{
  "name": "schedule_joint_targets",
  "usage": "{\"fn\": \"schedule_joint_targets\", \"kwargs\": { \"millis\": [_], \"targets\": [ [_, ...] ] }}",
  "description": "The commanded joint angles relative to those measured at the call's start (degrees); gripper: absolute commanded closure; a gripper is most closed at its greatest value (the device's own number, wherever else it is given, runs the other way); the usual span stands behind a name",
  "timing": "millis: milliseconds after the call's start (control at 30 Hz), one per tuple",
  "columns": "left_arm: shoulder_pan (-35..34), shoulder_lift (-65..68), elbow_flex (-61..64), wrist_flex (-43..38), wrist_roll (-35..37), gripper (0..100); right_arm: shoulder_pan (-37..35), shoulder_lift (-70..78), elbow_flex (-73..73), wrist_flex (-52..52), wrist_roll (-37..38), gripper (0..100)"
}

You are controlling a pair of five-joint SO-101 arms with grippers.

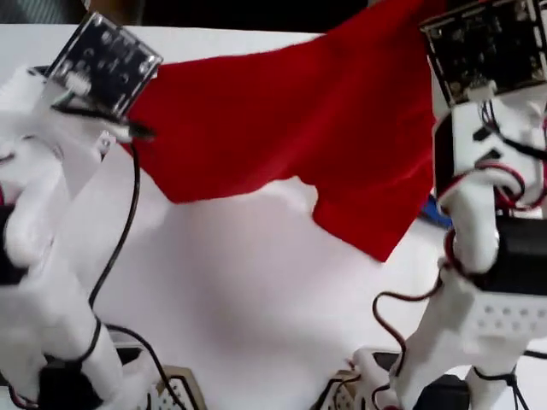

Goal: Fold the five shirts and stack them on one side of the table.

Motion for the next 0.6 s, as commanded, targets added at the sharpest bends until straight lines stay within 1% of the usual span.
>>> {"fn": "schedule_joint_targets", "kwargs": {
  "millis": [0, 100, 333, 567],
  "targets": [
    [-0.53, -4.84, -0.66, -1.32, 0.44, 97, -2.59, -2.51, -5.01, 4.18, -0.09, 97.8],
    [-0.79, -8.53, -0.66, -1.32, 0.44, 97, -4.18, -5.32, -5.54, 6.20, -0.09, 97.8],
    [-0.79, -17.32, -0.66, -1.32, 0.44, 97, -4.62, -12.88, -5.54, 8.66, -0.09, 97.8],
    [-0.79, -19.60, -0.57, -1.05, 0.44, 97, -4.70, -19.91, -5.54, 11.47, -0.09, 97.8]
  ]
}}
